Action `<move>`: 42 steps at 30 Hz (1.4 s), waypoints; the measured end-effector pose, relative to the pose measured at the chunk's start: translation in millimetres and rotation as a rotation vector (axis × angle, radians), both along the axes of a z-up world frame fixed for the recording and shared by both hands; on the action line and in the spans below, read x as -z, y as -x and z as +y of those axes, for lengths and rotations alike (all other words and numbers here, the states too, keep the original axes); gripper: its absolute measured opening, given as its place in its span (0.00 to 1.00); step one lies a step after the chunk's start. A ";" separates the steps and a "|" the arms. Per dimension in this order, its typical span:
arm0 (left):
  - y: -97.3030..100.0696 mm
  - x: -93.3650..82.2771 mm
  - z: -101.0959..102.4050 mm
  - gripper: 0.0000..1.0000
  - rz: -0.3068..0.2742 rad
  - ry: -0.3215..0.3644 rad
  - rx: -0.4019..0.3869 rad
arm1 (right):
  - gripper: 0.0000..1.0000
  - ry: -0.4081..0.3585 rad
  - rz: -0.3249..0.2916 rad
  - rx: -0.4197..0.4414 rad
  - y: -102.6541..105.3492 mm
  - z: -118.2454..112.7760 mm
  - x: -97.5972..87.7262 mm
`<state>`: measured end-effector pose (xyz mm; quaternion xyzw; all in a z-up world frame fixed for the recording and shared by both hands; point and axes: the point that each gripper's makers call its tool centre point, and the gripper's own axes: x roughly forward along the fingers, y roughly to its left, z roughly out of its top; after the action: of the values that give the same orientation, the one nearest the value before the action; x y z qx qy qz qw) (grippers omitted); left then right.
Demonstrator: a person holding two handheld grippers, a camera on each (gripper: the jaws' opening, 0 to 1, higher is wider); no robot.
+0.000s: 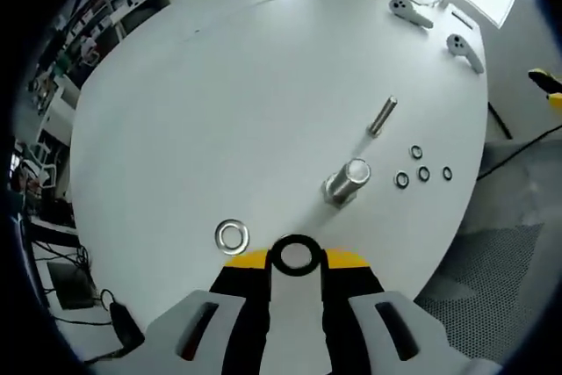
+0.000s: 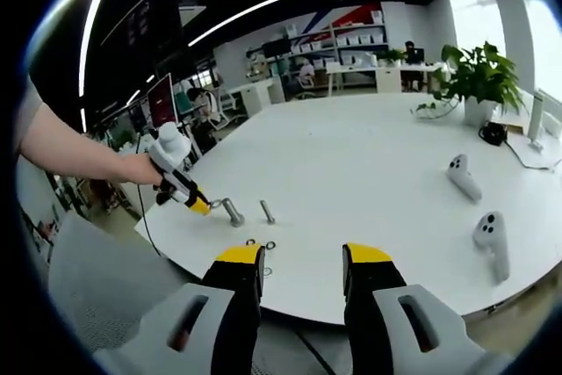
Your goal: Place the washer onto the threaded stud by aligning its center hole with the stud, sliding it down to the base, and recovering from edge contact or off-axis alignment until the washer reaches the visible bottom stop.
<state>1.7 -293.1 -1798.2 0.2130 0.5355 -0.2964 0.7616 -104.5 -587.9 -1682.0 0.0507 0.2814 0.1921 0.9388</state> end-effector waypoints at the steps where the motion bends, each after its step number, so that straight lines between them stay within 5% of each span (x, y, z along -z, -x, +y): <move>1: 0.0 -2.8 -1.7 0.19 -0.003 0.001 0.010 | 0.38 0.000 0.000 0.000 0.2 0.1 -0.2; 15: -1.3 -41.6 -34.9 0.19 -0.043 0.041 0.115 | 0.38 -0.001 -0.003 -0.003 0.4 0.4 -0.2; 23: -7.0 -38.2 -57.6 0.19 -0.037 0.034 0.167 | 0.38 0.002 0.001 -0.014 1.1 1.6 0.9; 42: -11.0 -23.4 -65.4 0.19 0.008 -0.045 0.239 | 0.38 -0.002 -0.009 -0.014 0.0 1.5 -1.2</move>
<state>12.7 -358.5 -1774.8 0.2912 0.5158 -0.3737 0.7138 -104.5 -586.3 -1680.8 0.0489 0.2771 0.1993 0.9387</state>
